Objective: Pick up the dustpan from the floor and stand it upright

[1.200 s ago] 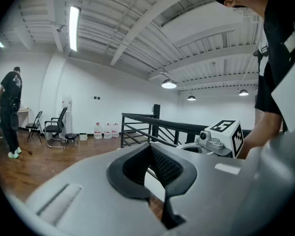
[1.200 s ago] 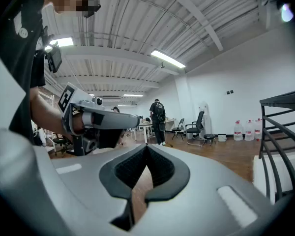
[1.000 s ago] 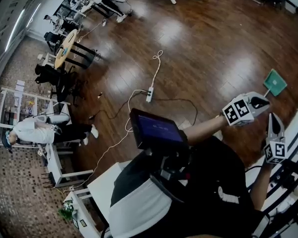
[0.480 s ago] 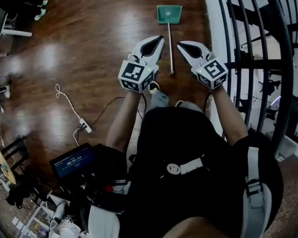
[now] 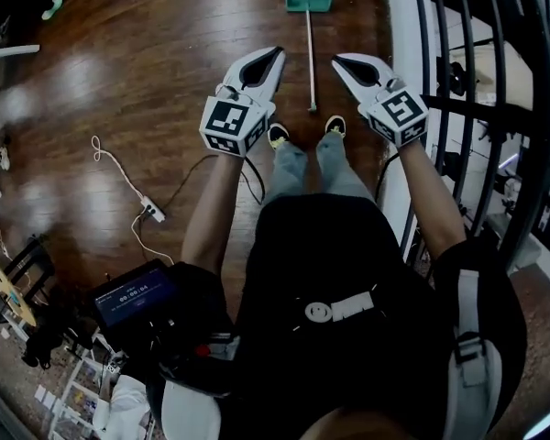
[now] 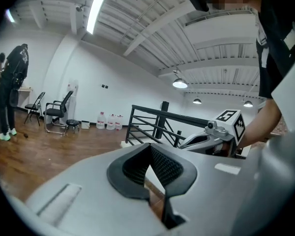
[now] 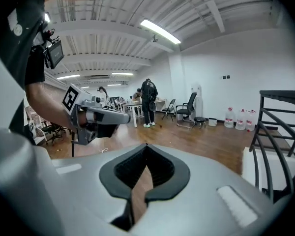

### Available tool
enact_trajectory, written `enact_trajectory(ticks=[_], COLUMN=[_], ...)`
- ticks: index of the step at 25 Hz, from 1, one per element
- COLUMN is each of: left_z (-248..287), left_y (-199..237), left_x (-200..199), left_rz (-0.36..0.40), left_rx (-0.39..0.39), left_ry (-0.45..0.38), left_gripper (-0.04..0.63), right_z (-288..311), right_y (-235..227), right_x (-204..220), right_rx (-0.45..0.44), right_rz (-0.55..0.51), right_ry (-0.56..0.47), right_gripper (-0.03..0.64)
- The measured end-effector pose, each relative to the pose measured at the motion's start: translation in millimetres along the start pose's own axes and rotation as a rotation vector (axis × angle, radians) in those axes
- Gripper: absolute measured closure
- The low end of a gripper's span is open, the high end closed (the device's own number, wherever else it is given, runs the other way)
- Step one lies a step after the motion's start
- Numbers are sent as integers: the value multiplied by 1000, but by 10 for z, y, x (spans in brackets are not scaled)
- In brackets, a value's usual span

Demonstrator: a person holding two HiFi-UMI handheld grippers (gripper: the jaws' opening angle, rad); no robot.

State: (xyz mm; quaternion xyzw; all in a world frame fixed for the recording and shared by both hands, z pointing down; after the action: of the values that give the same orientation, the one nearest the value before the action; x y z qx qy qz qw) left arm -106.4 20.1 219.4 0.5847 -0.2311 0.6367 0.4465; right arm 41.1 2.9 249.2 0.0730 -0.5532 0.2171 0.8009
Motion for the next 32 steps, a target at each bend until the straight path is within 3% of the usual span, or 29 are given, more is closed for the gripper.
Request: enact_trajectory(ticks=[5, 9, 12, 16, 19, 27, 32], left_z=[271, 538, 738, 759, 853, 862, 809], left_y=[351, 408, 256, 512, 671, 683, 631], left_x=[607, 1191, 1856, 3233, 3952, 4794, 4691], left_rz=[-42, -103, -168, -262, -317, -391, -406], left_rx=[-65, -114, -155, -187, -195, -214, -224], left_ry=[81, 149, 206, 293, 321, 345, 349], left_gripper=[577, 577, 577, 578, 577, 578, 578], right_z=[328, 581, 710, 1380, 1665, 1883, 1788], right_y=[-504, -871, -1024, -796, -808, -953, -1037], right_x=[642, 1420, 2366, 3927, 4675, 5665, 5632], right_rx=[1, 70, 128, 105, 91, 72, 106], right_rz=[91, 223, 349, 432, 465, 488, 505], right_ry=[105, 216, 333, 500, 532, 592, 624], right_gripper=[614, 614, 614, 614, 614, 614, 614])
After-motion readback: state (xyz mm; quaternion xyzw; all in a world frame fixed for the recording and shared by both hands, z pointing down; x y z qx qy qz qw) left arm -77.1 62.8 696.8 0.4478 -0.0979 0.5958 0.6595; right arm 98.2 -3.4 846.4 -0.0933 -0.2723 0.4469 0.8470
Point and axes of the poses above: the fingertips, and each gripper's own axes: z forward along the fingers, y to its left, x out of its underside, the point moved 4 cm from there along -z, backward along the fingers, and after that the axes turned 1 degree about -y, right-handed, at the moved point
